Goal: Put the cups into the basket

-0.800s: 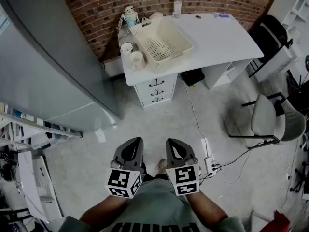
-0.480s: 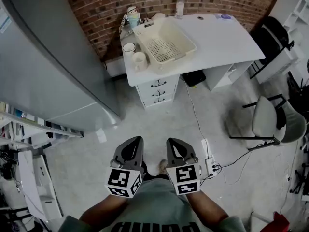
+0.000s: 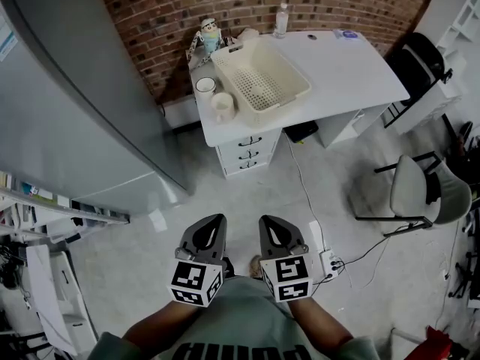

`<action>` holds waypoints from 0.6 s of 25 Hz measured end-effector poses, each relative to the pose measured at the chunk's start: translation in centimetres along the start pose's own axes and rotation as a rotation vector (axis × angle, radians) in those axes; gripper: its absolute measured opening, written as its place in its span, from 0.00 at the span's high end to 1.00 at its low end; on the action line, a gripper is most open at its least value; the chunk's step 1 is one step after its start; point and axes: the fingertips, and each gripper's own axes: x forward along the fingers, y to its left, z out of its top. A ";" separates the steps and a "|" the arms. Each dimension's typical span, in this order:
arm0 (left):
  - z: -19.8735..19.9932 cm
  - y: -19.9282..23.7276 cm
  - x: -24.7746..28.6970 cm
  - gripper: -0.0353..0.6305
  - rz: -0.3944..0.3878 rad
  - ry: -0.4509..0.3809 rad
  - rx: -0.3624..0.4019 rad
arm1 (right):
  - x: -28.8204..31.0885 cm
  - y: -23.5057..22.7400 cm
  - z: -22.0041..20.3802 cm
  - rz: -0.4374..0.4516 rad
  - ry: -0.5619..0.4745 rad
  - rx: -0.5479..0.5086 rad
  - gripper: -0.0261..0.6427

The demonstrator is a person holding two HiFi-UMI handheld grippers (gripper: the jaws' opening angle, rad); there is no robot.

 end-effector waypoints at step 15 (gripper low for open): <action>3.5 7.5 1.5 0.95 -0.110 -0.010 0.039 | 5.4 2.5 4.9 -0.139 -0.023 0.029 0.94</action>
